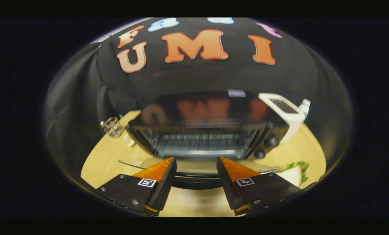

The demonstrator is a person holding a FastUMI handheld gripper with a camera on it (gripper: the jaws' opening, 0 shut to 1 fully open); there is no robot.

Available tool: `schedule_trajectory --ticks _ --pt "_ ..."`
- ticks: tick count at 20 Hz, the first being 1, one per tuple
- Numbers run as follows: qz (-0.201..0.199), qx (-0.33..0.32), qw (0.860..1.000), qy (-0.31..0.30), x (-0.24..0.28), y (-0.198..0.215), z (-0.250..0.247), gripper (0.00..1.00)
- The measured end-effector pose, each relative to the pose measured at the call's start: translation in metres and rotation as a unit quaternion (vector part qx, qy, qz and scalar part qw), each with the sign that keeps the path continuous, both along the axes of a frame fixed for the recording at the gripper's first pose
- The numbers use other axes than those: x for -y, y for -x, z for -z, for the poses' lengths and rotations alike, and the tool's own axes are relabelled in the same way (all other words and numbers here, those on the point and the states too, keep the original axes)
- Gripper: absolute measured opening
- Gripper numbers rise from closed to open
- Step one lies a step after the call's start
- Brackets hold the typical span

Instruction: Open the toaster oven, put the food inside, and close the toaster oven door.

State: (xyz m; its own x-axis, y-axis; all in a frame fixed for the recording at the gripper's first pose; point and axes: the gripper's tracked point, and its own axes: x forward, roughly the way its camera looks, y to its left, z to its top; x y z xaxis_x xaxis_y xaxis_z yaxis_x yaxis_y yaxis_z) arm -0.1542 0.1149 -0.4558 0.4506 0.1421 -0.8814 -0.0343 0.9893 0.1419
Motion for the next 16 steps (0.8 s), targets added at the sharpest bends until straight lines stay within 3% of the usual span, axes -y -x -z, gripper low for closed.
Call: schedule_trajectory --ticks 4,9,16 --pt "0.035 -0.052 0.998 -0.018 0.015 0.046 0.037 0.71" --pt "-0.019 -0.081 0.996 0.033 0.014 0.062 0.069 0.69" --pt "-0.077 -0.060 0.994 0.052 0.007 0.058 0.082 0.69"
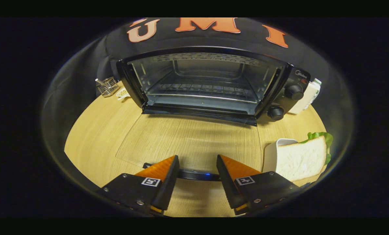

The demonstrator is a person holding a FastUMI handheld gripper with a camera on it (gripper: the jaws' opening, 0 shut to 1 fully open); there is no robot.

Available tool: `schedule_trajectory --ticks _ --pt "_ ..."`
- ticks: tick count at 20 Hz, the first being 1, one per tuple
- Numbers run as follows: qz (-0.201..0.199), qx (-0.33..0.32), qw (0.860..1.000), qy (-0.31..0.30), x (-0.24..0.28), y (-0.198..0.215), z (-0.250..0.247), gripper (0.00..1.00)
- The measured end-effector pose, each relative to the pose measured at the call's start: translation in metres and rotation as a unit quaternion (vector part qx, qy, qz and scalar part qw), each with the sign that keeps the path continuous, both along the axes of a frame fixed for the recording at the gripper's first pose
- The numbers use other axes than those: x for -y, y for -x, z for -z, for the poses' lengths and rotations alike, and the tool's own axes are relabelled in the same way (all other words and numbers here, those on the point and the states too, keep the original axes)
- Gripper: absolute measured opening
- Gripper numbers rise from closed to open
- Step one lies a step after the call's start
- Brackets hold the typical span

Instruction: Open the toaster oven, put the food inside, and close the toaster oven door.

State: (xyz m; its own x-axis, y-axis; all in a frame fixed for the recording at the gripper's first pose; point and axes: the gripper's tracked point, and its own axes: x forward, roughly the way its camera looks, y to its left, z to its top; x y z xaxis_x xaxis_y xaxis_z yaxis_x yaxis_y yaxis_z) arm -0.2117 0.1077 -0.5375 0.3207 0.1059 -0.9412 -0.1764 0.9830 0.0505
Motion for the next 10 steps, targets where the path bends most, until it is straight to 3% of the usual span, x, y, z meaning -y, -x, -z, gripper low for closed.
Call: schedule_trajectory --ticks 2,6,10 --pt "0.010 -0.002 1.000 -0.016 0.001 -0.002 -0.006 0.69" --pt "0.068 0.033 0.997 -0.034 0.033 -0.016 -0.038 0.69" --pt "0.098 0.063 0.993 -0.004 0.098 -0.024 -0.074 0.81"
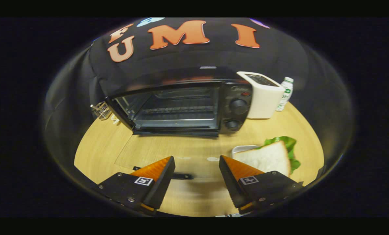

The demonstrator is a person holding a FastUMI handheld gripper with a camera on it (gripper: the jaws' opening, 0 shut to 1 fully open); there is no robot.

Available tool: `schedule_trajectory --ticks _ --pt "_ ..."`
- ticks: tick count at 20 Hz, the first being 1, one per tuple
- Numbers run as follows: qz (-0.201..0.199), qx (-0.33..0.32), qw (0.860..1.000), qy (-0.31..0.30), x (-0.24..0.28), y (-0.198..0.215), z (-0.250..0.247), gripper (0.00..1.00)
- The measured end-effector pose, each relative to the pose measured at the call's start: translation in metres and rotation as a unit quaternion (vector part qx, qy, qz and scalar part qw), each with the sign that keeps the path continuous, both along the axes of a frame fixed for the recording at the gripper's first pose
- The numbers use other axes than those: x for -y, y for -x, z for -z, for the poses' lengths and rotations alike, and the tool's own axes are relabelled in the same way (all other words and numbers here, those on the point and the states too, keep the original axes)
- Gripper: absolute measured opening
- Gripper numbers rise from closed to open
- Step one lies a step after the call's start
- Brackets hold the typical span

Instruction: Open the toaster oven, put the food inside, and close the toaster oven door.

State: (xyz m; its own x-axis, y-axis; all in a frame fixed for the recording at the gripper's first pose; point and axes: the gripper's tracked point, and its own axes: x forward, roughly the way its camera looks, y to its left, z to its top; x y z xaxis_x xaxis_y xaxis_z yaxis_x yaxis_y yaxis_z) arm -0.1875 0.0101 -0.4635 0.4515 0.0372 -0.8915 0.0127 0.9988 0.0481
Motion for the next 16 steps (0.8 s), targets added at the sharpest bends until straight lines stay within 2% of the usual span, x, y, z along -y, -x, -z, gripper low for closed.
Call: schedule_trajectory --ticks 5,8,10,13,16 --pt "0.053 0.019 0.998 0.039 0.090 -0.012 -0.016 0.97" --pt "0.050 0.014 0.997 0.063 0.130 -0.011 -0.008 0.98" --pt "0.053 -0.018 0.996 0.063 0.146 0.000 0.009 0.98" --pt "0.071 -0.059 0.995 0.028 0.153 0.012 0.039 0.98" --pt "0.084 -0.073 0.993 -0.026 0.146 0.015 0.053 0.99"
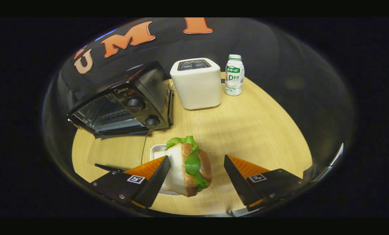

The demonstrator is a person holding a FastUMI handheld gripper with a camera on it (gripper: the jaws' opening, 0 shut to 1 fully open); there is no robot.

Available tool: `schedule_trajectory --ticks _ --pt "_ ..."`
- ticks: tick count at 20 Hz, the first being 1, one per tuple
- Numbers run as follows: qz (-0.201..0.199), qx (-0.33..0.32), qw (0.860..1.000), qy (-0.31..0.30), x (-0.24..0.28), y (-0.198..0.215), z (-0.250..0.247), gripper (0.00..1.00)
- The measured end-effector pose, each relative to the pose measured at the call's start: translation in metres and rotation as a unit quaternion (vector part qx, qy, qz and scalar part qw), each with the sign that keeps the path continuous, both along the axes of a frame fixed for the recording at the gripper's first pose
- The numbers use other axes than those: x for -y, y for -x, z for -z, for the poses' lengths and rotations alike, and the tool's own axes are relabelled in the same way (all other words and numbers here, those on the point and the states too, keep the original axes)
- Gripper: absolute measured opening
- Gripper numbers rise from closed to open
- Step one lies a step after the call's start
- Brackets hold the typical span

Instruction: Open the toaster oven, put the food inside, and close the toaster oven door.

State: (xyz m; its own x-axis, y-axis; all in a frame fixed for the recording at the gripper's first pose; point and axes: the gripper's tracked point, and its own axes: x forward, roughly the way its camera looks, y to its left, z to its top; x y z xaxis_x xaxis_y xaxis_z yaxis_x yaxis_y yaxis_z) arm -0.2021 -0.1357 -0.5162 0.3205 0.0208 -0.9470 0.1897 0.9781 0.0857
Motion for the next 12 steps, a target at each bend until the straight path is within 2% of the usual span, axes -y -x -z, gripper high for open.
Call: schedule_trajectory --ticks 3,5,7,8,10,12 --pt "0.012 -0.015 0.999 -0.047 -0.013 0.003 0.006 0.97" --pt "0.013 -0.015 0.998 -0.058 -0.015 0.002 0.005 0.75" --pt "0.022 -0.012 0.996 -0.081 -0.020 0.000 -0.002 0.61" --pt "0.034 -0.010 0.995 -0.093 -0.022 -0.001 -0.006 0.47" --pt "0.033 -0.006 0.996 -0.087 -0.022 0.001 -0.011 0.34" --pt "0.009 -0.003 0.997 -0.071 -0.027 0.003 -0.016 0.31"
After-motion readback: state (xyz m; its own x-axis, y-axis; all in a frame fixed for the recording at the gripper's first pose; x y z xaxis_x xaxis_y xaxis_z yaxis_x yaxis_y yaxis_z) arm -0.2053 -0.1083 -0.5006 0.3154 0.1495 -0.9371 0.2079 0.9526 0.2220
